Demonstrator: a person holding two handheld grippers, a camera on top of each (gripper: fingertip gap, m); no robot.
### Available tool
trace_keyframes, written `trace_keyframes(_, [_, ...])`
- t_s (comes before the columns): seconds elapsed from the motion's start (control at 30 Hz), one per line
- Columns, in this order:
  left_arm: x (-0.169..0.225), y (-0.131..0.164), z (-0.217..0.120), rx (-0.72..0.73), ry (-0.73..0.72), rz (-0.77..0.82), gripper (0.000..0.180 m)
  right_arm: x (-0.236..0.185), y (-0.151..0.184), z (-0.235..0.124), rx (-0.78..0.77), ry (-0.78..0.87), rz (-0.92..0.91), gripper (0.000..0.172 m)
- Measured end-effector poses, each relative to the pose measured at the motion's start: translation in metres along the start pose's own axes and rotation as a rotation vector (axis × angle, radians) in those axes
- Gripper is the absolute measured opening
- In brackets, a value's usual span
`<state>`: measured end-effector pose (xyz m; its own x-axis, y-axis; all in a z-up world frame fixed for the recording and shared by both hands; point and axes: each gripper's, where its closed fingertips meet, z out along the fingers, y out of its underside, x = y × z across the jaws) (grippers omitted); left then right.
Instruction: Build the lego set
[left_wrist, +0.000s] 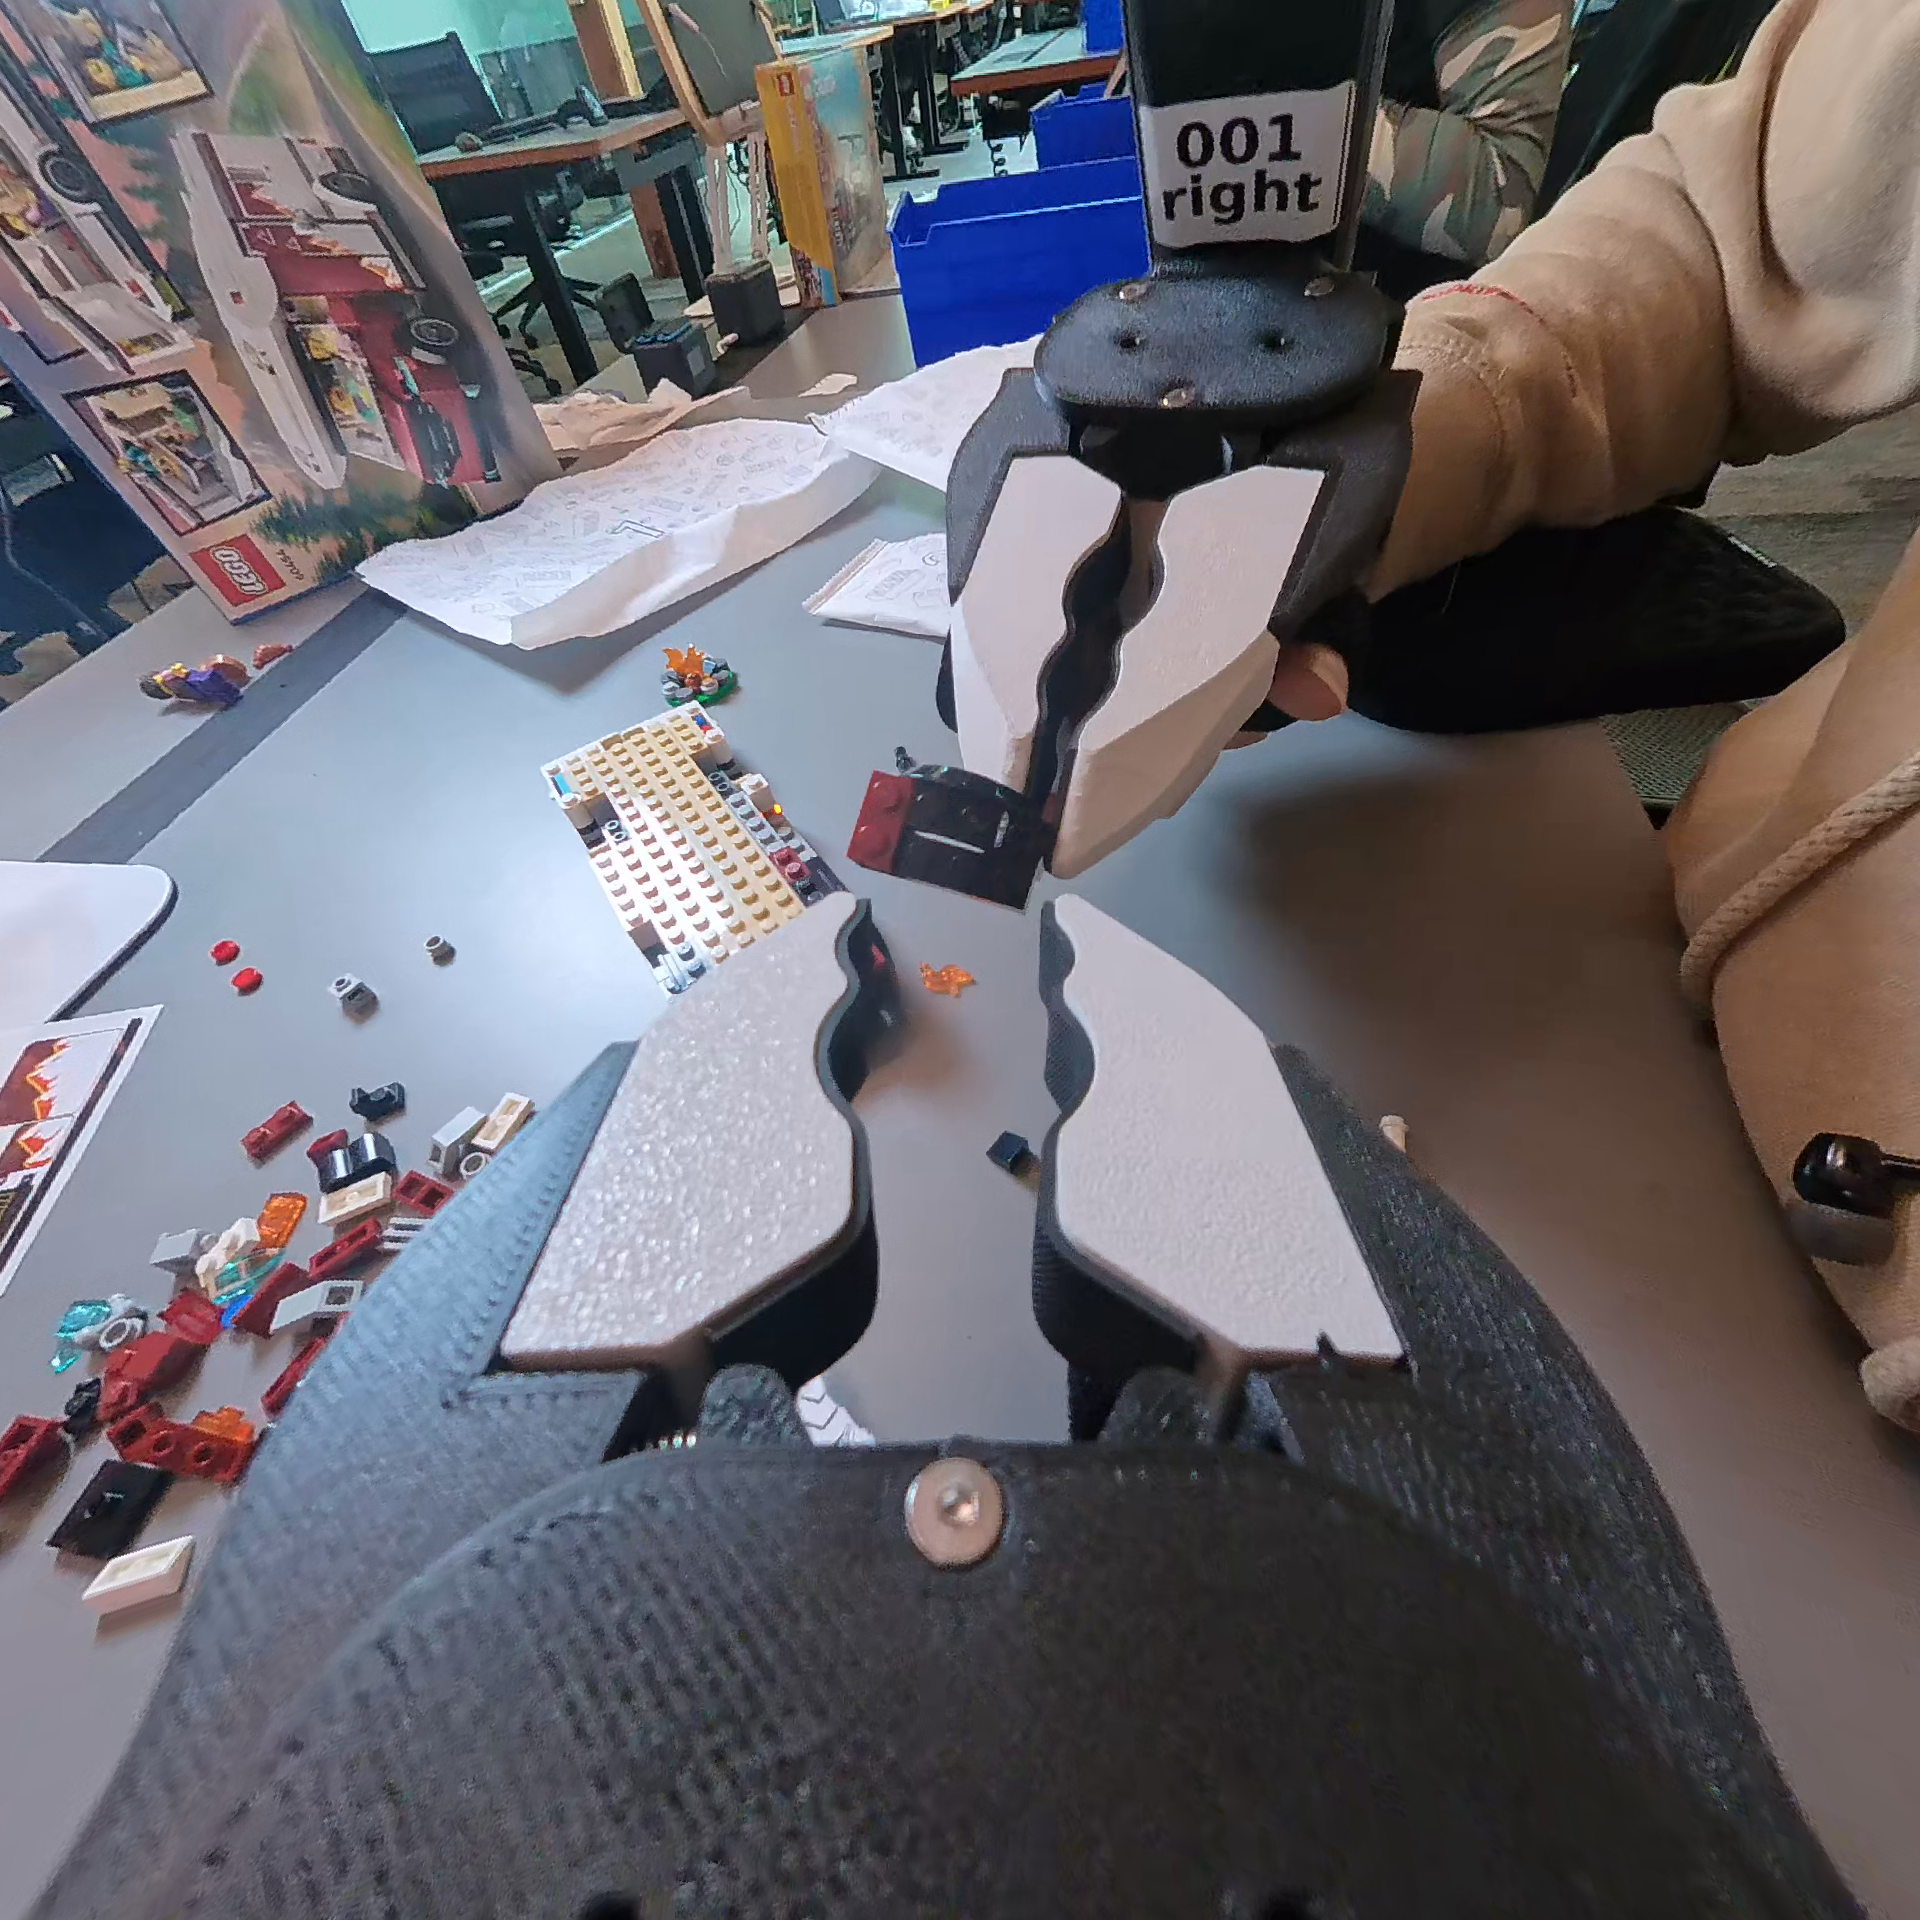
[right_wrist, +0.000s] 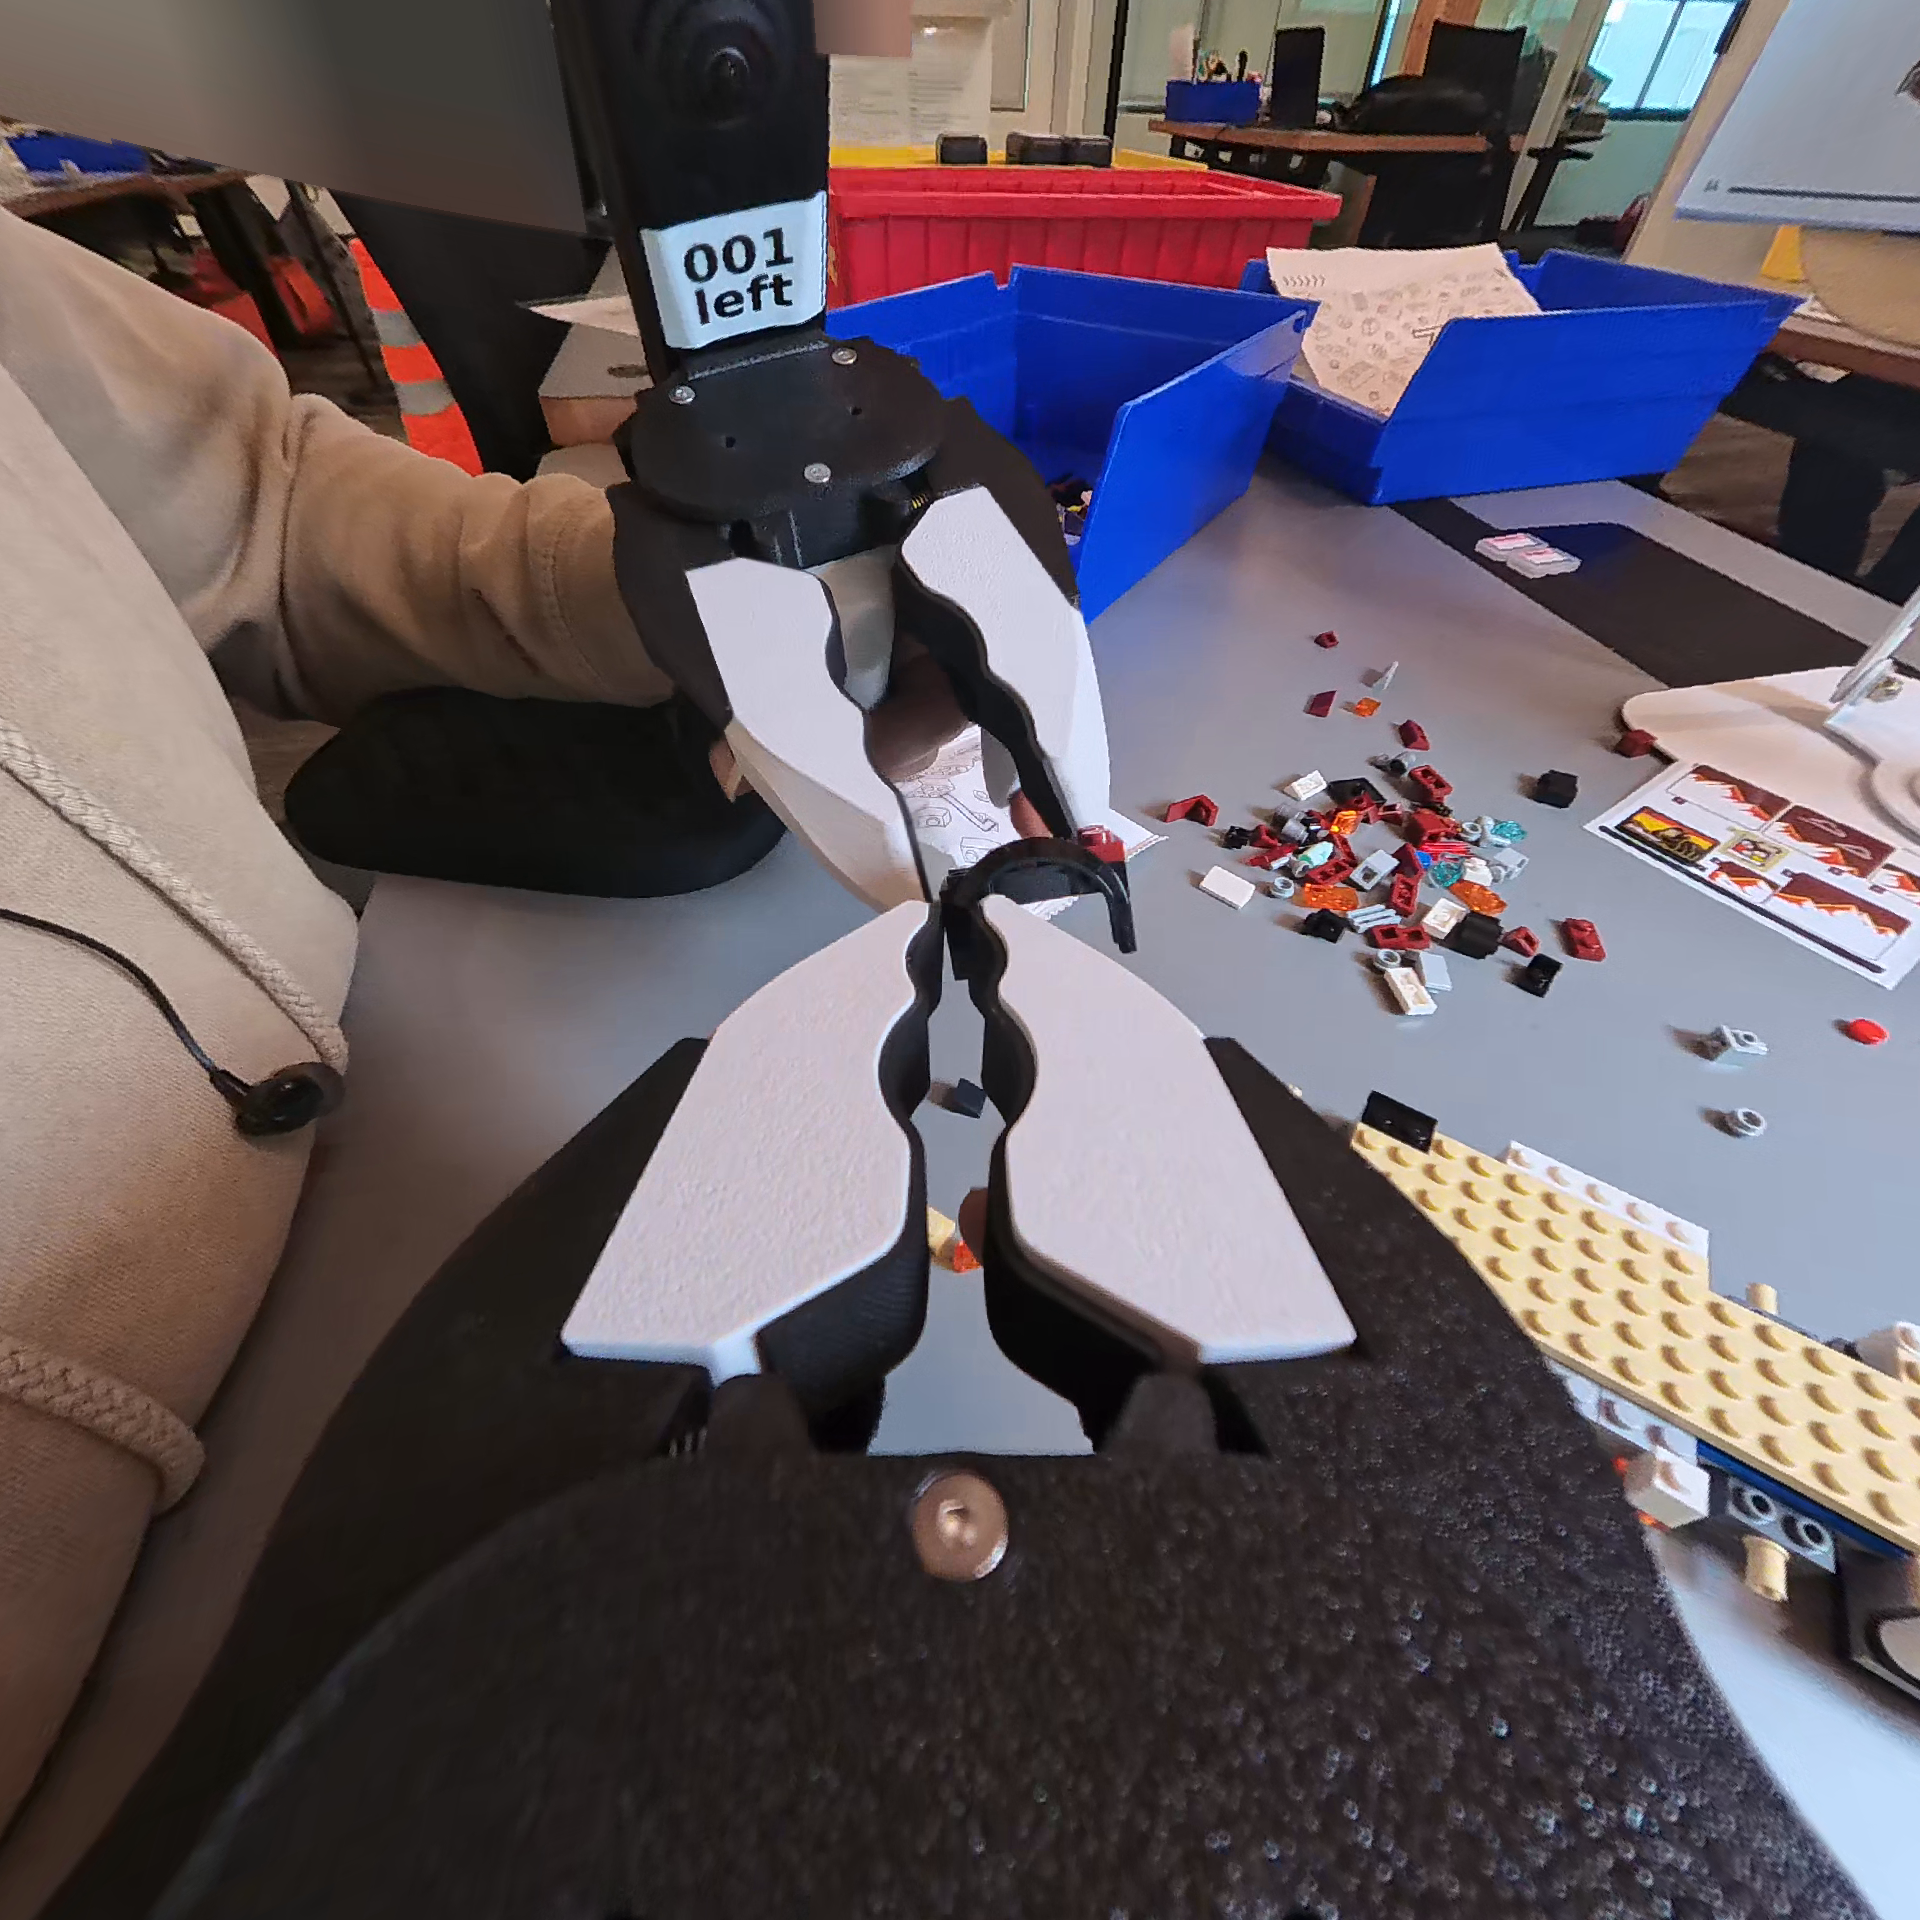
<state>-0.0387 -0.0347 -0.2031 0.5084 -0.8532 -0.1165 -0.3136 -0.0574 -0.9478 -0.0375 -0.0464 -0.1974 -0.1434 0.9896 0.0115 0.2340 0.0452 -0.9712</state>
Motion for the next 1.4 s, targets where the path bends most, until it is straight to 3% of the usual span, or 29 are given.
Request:
trace_keyframes(0.3, [0.016,-0.003,0.001,0.016,0.074,0.040,0.034,-0.020,0.000,-0.002,0.015,-0.147,0.042,0.004])
trace_keyframes(0.43, [0.020,0.004,0.004,-0.028,0.088,0.053,0.034,-0.020,0.014,-0.005,-0.093,-0.176,0.014,0.004])
trace_keyframes(0.5, [0.010,0.013,0.005,-0.084,0.040,0.042,0.034,-0.006,0.025,-0.014,-0.200,-0.128,-0.099,0.015])
trace_keyframes(0.63, [-0.007,0.048,0.009,-0.278,-0.001,-0.074,0.034,0.045,0.042,-0.023,-0.413,0.063,-0.478,0.016])
trace_keyframes(0.8, [-0.006,0.068,0.016,-0.389,-0.001,-0.138,0.034,0.063,0.073,-0.012,-0.608,0.086,-0.856,0.022])
trace_keyframes(1.07, [-0.010,0.063,0.020,-0.383,0.011,-0.177,0.039,0.070,0.077,-0.002,-0.586,0.129,-1.027,0.015])
trace_keyframes(1.4, [-0.037,0.060,0.037,-0.438,-0.044,-0.145,0.058,0.069,0.077,-0.004,-0.561,0.129,-1.021,0.014])
